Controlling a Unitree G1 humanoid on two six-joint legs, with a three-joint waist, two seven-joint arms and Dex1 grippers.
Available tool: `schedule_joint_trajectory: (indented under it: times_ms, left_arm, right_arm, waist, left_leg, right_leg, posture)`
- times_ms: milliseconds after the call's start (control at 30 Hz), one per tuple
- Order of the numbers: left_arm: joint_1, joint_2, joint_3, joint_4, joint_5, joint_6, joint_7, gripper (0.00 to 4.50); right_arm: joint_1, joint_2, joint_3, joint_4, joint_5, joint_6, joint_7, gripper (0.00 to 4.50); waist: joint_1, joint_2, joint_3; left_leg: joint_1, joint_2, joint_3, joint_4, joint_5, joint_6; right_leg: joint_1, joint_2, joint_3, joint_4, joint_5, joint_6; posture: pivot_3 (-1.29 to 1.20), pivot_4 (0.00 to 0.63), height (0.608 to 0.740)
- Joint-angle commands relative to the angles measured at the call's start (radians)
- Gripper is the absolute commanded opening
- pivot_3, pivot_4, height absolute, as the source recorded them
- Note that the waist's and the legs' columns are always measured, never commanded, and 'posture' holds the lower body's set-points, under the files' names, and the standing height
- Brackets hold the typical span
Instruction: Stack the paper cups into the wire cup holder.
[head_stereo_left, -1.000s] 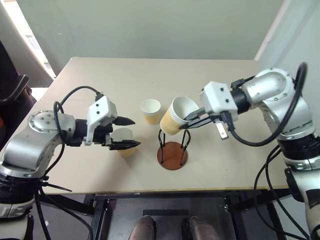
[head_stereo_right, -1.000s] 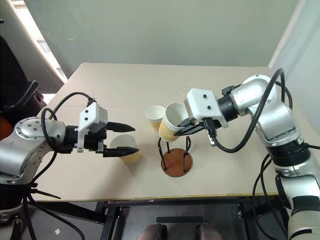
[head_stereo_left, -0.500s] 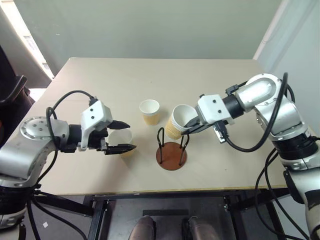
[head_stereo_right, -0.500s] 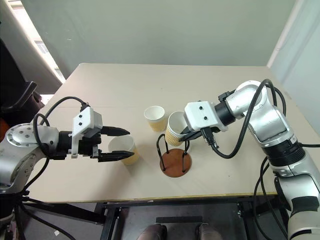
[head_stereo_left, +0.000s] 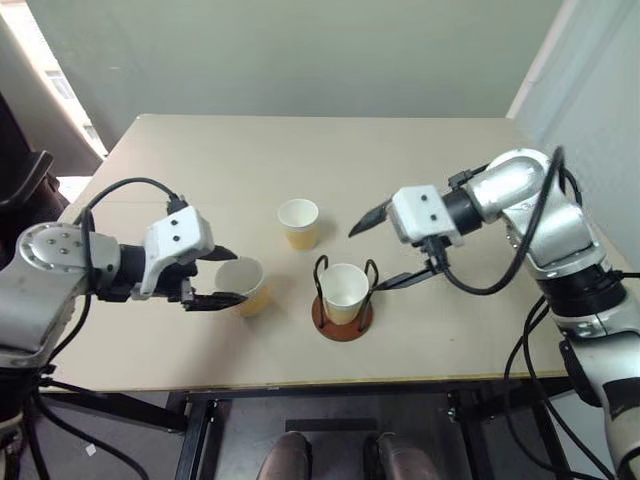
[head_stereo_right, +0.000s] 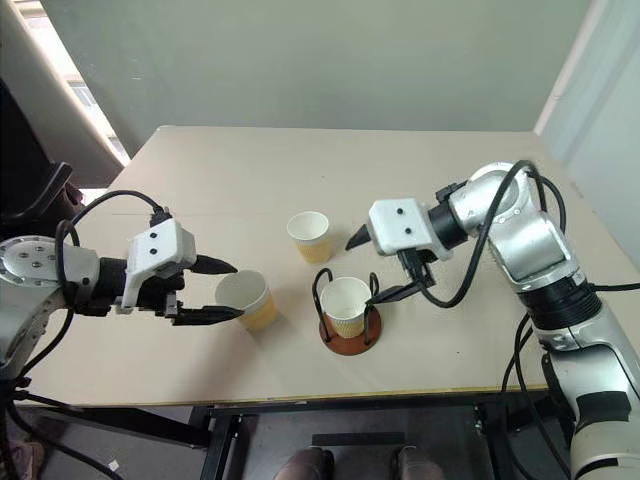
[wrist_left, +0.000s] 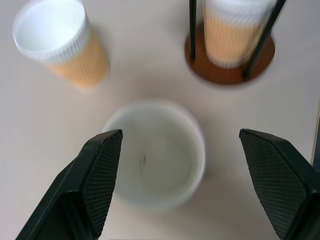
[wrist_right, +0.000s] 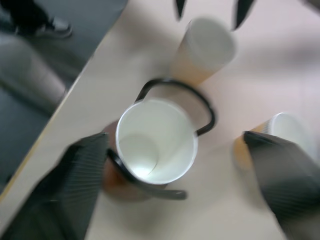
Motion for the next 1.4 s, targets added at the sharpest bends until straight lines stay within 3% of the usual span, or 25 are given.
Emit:
schedule_joint_trajectory:
  times_ms: [33, 300, 333, 400, 733, 933, 1133, 1233, 1400]
  left_arm:
    - [-0.047, 0.016, -0.068, 0.02, 0.07, -0.071, -0.058, 4.02]
    - [-0.127, -0.067, -0.24, 0.091, 0.211, -0.154, -0.105, 4.02]
    - [-0.133, -0.076, -0.252, 0.097, 0.225, -0.159, -0.105, 3.84]
    - [-0.147, -0.096, -0.263, 0.106, 0.241, -0.166, -0.103, 3.43]
    - [-0.156, -0.108, -0.226, 0.08, 0.193, -0.163, -0.177, 0.04]
    - [-0.265, -0.102, -0.133, 0.066, 0.087, -0.17, -0.255, 0.04]
    - [-0.614, -0.21, -0.08, 0.182, -0.026, -0.197, -0.314, 0.04]
    - [-0.703, -0.301, -0.158, 0.177, -0.125, -0.197, -0.378, 0.04]
    - [-0.737, -0.343, -0.332, 0.198, -0.128, -0.282, -0.384, 0.04]
  right_arm:
    - [-0.001, 0.028, -0.092, -0.052, 0.098, 0.105, -0.069, 4.48]
    - [0.059, 0.02, -0.073, -0.134, 0.093, 0.163, -0.117, 4.48]
    - [0.064, 0.021, -0.07, -0.141, 0.088, 0.168, -0.126, 4.5]
    - [0.069, 0.023, -0.068, -0.147, 0.083, 0.179, -0.144, 4.5]
    - [0.083, -0.034, -0.068, -0.146, 0.087, 0.187, -0.118, 4.5]
    - [0.119, -0.157, -0.175, -0.148, 0.2, 0.202, -0.006, 4.5]
    - [0.188, -0.287, -0.272, -0.118, 0.259, 0.217, 0.038, 4.5]
    - [0.212, -0.307, -0.281, -0.111, 0.246, 0.206, 0.013, 4.5]
    - [0.239, -0.308, -0.282, -0.146, 0.246, 0.215, -0.031, 4.5]
  waist:
    - [0.0, 0.0, 0.0]
    - [-0.001, 0.0, 0.0]
    - [-0.001, 0.0, 0.0]
    - [-0.002, 0.0, 0.0]
    - [-0.001, 0.0, 0.0]
    - [0.007, 0.0, 0.0]
    - [0.017, -0.001, 0.0]
    - [0.014, 0.001, -0.001]
    - [0.003, 0.001, 0.0]
  left_leg:
    - [0.0, 0.0, 0.0, 0.0, 0.0, 0.0]
    - [0.0, 0.0, 0.0, 0.0, 0.0, 0.0]
    - [0.0, 0.0, 0.0, 0.0, 0.0, 0.0]
    - [0.0, 0.0, 0.0, 0.0, 0.0, 0.0]
    - [-0.001, 0.0, 0.0, 0.0, 0.0, 0.0]
    - [-0.005, 0.0, 0.0, 0.002, 0.0, 0.001]
    - [-0.009, 0.0, 0.0, 0.007, 0.0, 0.002]
    - [-0.005, -0.001, 0.001, 0.009, -0.002, 0.006]
    - [-0.002, 0.0, 0.002, 0.011, -0.003, 0.008]
  right_leg:
    - [0.0, 0.0, 0.0, 0.0, 0.0, 0.0]
    - [-0.001, 0.0, 0.0, 0.0, 0.0, 0.0]
    - [-0.001, 0.0, 0.0, 0.0, 0.0, 0.0]
    - [-0.001, 0.0, 0.0, 0.0, 0.0, 0.0]
    - [-0.002, 0.0, 0.0, 0.0, 0.003, 0.005]
    - [-0.003, 0.0, -0.001, 0.0, 0.003, 0.005]
    - [-0.002, 0.0, -0.001, -0.001, 0.004, 0.006]
    - [0.002, -0.001, 0.001, -0.003, 0.007, 0.014]
    - [0.005, -0.001, 0.001, -0.003, 0.009, 0.02]
  posture:
    - [0.0, 0.15, 0.74]
    - [0.0, 0.15, 0.74]
    - [0.0, 0.15, 0.74]
    - [0.0, 0.15, 0.74]
    - [0.0, 0.15, 0.74]
    - [0.0, 0.15, 0.74]
    - [0.0, 0.15, 0.74]
    - [0.0, 0.15, 0.74]
    - [0.0, 0.15, 0.74]
